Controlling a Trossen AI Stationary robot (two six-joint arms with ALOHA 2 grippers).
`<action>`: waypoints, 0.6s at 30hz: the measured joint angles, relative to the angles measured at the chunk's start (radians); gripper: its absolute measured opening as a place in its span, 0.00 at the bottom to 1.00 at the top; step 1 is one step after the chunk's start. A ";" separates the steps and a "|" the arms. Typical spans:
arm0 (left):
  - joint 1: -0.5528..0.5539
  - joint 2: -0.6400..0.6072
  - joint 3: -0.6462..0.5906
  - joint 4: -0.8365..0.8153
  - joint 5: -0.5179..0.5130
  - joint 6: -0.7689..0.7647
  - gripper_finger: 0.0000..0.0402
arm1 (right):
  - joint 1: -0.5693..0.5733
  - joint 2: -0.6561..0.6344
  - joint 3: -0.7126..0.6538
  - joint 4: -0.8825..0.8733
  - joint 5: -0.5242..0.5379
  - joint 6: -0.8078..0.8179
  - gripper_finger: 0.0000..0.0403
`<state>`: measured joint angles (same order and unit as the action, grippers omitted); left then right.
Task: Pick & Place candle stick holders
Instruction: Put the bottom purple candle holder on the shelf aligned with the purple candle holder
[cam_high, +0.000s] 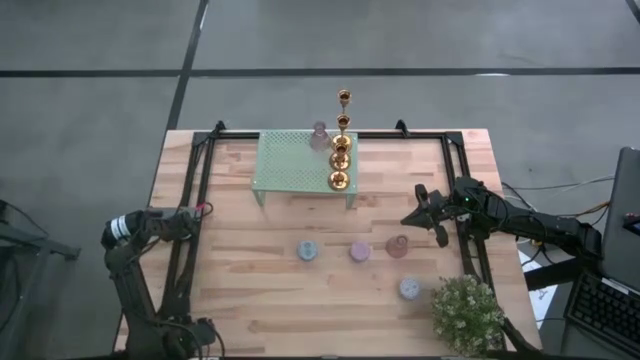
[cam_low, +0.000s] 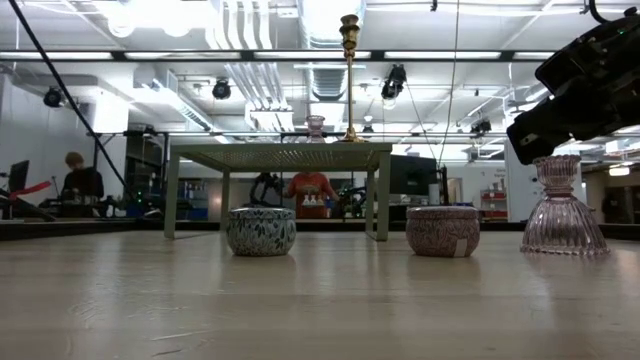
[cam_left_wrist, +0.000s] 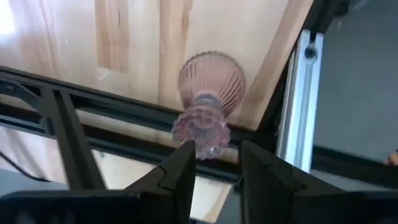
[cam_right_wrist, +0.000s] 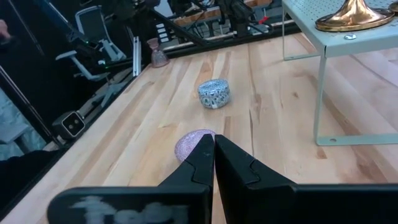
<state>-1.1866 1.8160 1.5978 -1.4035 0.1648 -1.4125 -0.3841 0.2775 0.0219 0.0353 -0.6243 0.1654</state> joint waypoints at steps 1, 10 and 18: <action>0.000 0.000 0.000 0.011 -0.013 -0.013 0.33 | 0.000 0.000 0.000 0.000 0.000 0.000 0.02; -0.009 0.001 -0.044 0.061 -0.001 -0.075 0.33 | 0.000 0.000 0.000 0.000 0.000 0.000 0.02; -0.007 0.001 -0.144 0.166 0.079 -0.083 0.33 | 0.000 0.000 0.000 0.000 0.000 -0.004 0.02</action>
<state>-1.1934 1.8168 1.4539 -1.2373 0.2434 -1.4956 -0.3842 0.2775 0.0219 0.0353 -0.6247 0.1616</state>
